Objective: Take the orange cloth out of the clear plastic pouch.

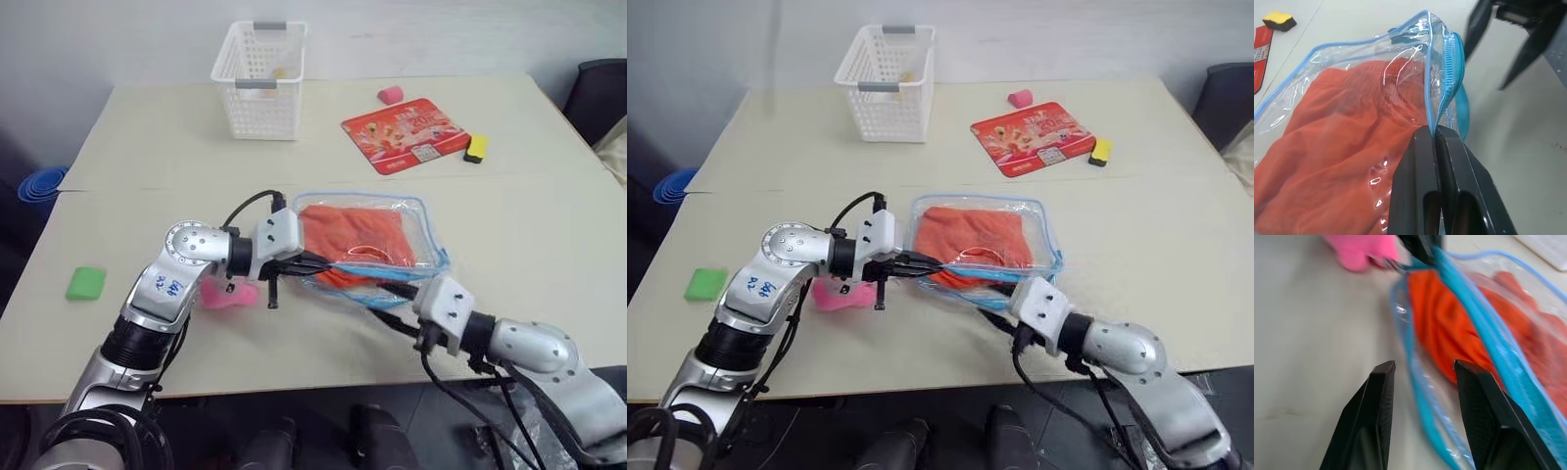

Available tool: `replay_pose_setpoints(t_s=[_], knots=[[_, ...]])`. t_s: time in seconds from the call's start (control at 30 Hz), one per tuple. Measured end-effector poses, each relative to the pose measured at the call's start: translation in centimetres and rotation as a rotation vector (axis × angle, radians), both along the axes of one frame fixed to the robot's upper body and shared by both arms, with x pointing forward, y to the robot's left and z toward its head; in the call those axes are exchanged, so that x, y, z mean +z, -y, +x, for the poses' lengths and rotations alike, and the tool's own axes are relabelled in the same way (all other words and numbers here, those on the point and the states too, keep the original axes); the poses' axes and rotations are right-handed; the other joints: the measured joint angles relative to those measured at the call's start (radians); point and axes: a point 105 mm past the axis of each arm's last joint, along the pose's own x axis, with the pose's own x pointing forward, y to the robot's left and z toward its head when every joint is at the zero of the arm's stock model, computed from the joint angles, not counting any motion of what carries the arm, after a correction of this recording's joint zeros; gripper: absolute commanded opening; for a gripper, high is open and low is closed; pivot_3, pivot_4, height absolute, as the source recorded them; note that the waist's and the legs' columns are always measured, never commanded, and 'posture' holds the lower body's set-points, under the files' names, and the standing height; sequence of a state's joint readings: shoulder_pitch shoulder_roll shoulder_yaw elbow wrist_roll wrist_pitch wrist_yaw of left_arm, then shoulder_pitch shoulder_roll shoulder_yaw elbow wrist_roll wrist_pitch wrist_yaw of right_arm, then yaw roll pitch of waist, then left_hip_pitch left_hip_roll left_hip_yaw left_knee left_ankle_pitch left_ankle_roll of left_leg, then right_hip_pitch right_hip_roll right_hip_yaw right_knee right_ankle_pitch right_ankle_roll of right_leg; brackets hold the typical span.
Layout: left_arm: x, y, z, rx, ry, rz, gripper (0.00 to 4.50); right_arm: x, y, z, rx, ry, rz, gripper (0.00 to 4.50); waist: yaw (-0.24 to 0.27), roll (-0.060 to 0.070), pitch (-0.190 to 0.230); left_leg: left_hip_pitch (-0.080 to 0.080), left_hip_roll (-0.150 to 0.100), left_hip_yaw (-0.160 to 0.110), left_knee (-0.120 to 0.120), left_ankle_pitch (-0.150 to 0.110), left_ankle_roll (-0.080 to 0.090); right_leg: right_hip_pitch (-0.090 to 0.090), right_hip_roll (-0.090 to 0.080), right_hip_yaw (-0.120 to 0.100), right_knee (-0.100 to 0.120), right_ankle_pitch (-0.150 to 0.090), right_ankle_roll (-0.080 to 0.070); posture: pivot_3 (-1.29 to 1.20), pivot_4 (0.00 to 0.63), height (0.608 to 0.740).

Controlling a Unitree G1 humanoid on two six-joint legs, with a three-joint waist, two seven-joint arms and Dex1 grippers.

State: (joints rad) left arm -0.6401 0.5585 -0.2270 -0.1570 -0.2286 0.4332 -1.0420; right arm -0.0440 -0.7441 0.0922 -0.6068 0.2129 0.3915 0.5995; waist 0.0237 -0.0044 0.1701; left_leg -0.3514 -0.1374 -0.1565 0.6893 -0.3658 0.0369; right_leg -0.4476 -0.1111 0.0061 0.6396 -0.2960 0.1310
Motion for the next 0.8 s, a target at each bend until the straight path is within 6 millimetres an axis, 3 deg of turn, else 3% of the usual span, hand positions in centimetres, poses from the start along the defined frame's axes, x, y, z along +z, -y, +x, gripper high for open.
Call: replay_pose_setpoints(t_s=[0.03,0.13,0.27,0.5,0.63,0.8], knots=[[0.2,0.1,0.0,-0.001,0.005,0.000,0.00,0.0,0.2,0.5,-0.020,0.017,-0.019,1.95,0.001,0.000,0.000,0.000,0.000,0.000,0.000,0.000,0.000,0.000,0.000,0.000,0.000,0.000,0.000,0.00,0.150,0.740],[0.5,0.2,0.0,-0.005,0.010,-0.001,0.00,-0.2,0.2,1.2,-0.054,0.027,-0.006,1.39,0.001,0.000,0.000,0.000,0.000,-0.001,0.000,0.000,0.000,0.000,0.000,0.000,0.000,0.000,0.000,0.00,0.150,0.740],[0.5,0.2,0.0,-0.005,0.010,-0.001,0.00,-0.5,0.2,2.0,-0.061,0.089,-0.082,0.01,0.001,0.000,0.000,0.000,-0.001,0.000,0.000,0.000,0.000,0.000,0.000,0.000,-0.001,0.000,0.000,0.00,0.150,0.740],[0.6,0.3,-0.1,-0.005,0.007,0.000,0.00,-1.1,0.1,2.2,-0.016,0.210,-0.244,0.01,0.001,0.000,0.000,0.000,0.000,-0.001,0.000,0.000,0.000,0.000,0.000,0.000,-0.001,0.000,0.000,0.00,0.150,0.740],[0.6,0.3,-0.1,-0.003,0.002,-0.004,0.00,-1.4,-0.4,2.4,0.004,0.247,-0.283,0.89,0.001,0.000,0.000,0.000,0.000,-0.001,0.000,0.000,0.000,0.000,0.000,0.000,-0.001,0.000,0.000,0.00,0.150,0.740],[0.6,0.4,-0.2,-0.002,0.000,-0.005,0.00,-1.7,-0.4,2.4,-0.008,0.234,-0.264,2.56,0.001,0.000,0.000,0.000,0.000,0.000,0.000,0.000,0.000,0.000,0.000,0.000,-0.001,0.000,0.000,0.00,0.150,0.740]])
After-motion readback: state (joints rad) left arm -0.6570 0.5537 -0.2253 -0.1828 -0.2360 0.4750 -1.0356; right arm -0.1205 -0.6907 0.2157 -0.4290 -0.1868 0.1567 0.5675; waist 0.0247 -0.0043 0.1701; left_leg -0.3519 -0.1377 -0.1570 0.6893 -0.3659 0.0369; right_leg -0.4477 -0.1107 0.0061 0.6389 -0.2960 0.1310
